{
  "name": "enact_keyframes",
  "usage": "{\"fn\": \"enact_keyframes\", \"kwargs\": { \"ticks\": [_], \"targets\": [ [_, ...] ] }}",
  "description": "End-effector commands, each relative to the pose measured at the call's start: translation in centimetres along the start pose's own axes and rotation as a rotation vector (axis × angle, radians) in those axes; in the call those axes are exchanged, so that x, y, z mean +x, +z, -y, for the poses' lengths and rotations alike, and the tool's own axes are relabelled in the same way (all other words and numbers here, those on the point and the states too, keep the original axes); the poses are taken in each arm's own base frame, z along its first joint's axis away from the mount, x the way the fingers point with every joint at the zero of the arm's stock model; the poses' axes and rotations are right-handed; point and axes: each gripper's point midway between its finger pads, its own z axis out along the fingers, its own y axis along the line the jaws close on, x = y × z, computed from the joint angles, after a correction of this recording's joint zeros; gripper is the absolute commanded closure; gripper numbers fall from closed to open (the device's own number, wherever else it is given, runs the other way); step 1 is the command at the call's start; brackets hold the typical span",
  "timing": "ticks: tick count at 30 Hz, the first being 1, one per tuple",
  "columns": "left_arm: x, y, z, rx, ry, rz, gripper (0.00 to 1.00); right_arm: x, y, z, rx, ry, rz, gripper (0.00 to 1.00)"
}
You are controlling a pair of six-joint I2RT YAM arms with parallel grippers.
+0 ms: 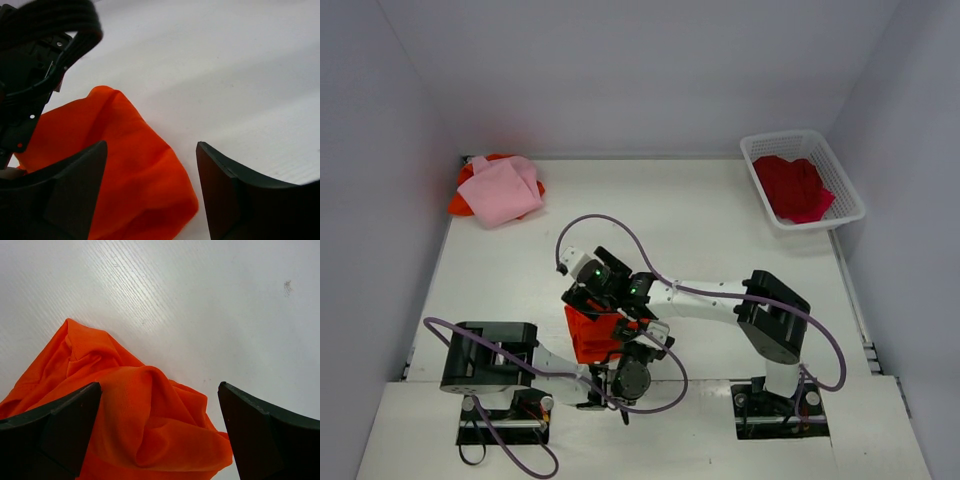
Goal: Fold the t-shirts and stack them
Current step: Fold the long partially folded tshirt into a neat square
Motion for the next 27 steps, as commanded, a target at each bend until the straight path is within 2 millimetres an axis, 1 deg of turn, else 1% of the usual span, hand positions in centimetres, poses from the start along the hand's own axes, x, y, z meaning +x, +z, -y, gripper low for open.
{"fn": "enact_keyframes", "kwargs": {
  "ticks": [1,6,7,9,10,11,12,13,14,15,16,17,18,19,20,21,22,23,25,26,27],
  "targets": [
    [-1.8,0.5,1.4,0.009,-0.104,0.014,0.31,-2.7,-1.9,1.8,0.035,0.024,0.078,0.0],
    [-2.0,0.6,1.6,0.015,-0.098,0.013,0.3,-2.2,-2.0,2.3,0.04,0.026,0.071,0.0],
    [-2.0,0.5,1.5,0.014,-0.092,0.009,0.3,-2.2,-2.1,2.6,0.045,0.028,0.072,0.0],
    [-3.1,0.2,1.1,0.015,-0.115,0.011,0.3,-2.3,-2.5,3.0,0.05,0.032,0.078,0.0],
    [-2.7,0.0,0.8,0.013,-0.094,-0.011,0.29,-2.5,-2.7,3.3,0.054,0.036,0.083,0.0],
    [-4.1,-0.3,0.1,0.007,-0.136,-0.006,0.28,-2.4,-2.9,3.5,0.057,0.037,0.082,0.0],
    [-3.6,-0.6,-0.8,-0.006,-0.085,-0.034,0.28,-2.6,-3.2,3.7,0.06,0.039,0.088,0.0],
    [-4.1,-0.8,-1.3,-0.013,-0.127,-0.036,0.27,-2.7,-3.4,4.1,0.064,0.043,0.091,0.0],
    [-5.5,-1.2,-2.4,-0.016,-0.174,-0.022,0.27,-2.7,-3.6,4.3,0.068,0.046,0.092,0.0],
    [-5.4,-1.5,-3.5,-0.03,-0.142,-0.033,0.27,-2.9,-3.9,4.6,0.07,0.047,0.1,0.0],
    [-5.8,-1.9,-4.2,-0.037,-0.162,-0.032,0.27,-3.0,-4.0,4.9,0.075,0.052,0.101,0.0],
    [-7.3,-2.3,-5.6,-0.045,-0.213,-0.017,0.27,-3.0,-4.1,5.1,0.077,0.051,0.099,0.0],
    [-6.9,-2.6,-7.0,-0.068,-0.18,-0.028,0.26,-3.3,-4.5,5.3,0.08,0.052,0.108,0.0],
    [-7.2,-2.9,-7.8,-0.078,-0.182,-0.027,0.27,-3.4,-4.6,5.4,0.081,0.055,0.112,0.0],
    [-8.4,-3.4,-9.3,-0.086,-0.232,-0.012,0.26,-3.4,-4.7,5.8,0.084,0.06,0.112,0.0],
    [-8.2,-3.8,-10.2,-0.086,-0.2,-0.021,0.26,-3.5,-4.9,5.9,0.081,0.063,0.118,0.0],
    [-8.3,-4.0,-10.8,-0.089,-0.206,-0.019,0.26,-3.5,-5.0,5.9,0.08,0.064,0.117,0.0],
    [-9.0,-4.3,-11.6,-0.086,-0.244,-0.009,0.26,-3.6,-5.1,6.1,0.082,0.064,0.118,0.0],
    [-8.8,-4.6,-12.3,-0.08,-0.237,-0.012,0.26,-3.7,-5.2,6.1,0.08,0.067,0.12,0.0],
    [-9.1,-4.7,-12.8,-0.087,-0.256,-0.007,0.26,-3.6,-5.2,6.0,0.08,0.067,0.114,0.0],
    [-8.7,-4.8,-13.2,-0.094,-0.23,-0.016,0.26,-3.5,-5.3,6.1,0.079,0.07,0.115,0.0]
  ]
}}
